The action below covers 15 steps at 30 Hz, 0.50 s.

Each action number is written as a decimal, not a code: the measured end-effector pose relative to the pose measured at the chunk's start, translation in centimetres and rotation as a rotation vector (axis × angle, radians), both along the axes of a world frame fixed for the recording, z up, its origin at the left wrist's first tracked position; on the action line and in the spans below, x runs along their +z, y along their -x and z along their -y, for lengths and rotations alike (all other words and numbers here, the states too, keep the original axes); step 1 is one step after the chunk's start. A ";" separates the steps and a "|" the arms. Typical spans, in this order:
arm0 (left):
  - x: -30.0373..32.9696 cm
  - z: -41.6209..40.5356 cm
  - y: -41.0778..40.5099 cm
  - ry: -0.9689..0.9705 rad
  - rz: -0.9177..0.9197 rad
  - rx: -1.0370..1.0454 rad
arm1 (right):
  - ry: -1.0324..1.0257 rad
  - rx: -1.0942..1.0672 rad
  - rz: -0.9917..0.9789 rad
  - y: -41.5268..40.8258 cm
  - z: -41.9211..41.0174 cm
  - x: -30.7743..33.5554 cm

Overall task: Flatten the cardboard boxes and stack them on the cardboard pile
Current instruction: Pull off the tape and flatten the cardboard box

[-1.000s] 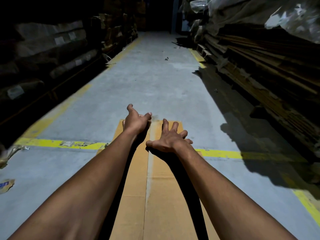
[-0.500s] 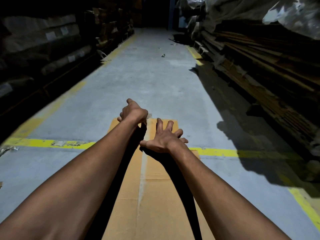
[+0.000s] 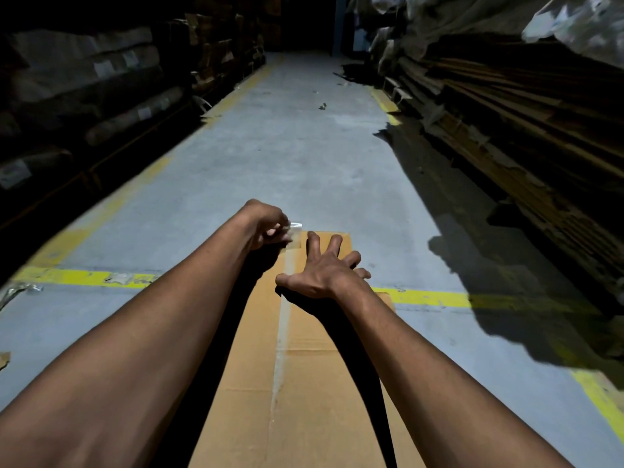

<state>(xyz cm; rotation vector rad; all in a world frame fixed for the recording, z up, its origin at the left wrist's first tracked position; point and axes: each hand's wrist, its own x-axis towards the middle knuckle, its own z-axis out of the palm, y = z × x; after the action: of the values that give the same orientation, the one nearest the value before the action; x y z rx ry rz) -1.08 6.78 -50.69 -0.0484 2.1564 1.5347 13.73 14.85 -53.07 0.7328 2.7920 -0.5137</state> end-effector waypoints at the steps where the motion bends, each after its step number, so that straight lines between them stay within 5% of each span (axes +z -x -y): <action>1: 0.2 0.1 -0.3 -0.020 0.040 -0.024 | 0.004 0.002 -0.004 0.0 0.0 0.0; 9: 2.7 0.5 -0.9 -0.006 -0.002 -0.018 | -0.001 0.011 0.002 0.1 -0.1 -0.1; 15: 4.3 -0.2 0.6 -0.282 -0.007 0.111 | -0.006 0.010 0.000 0.1 -0.1 -0.3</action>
<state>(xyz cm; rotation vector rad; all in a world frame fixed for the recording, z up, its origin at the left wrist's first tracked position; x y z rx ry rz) -1.72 7.03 -46.43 -0.0685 1.9500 1.8909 13.67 14.95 -53.33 0.7200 2.7972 -0.5043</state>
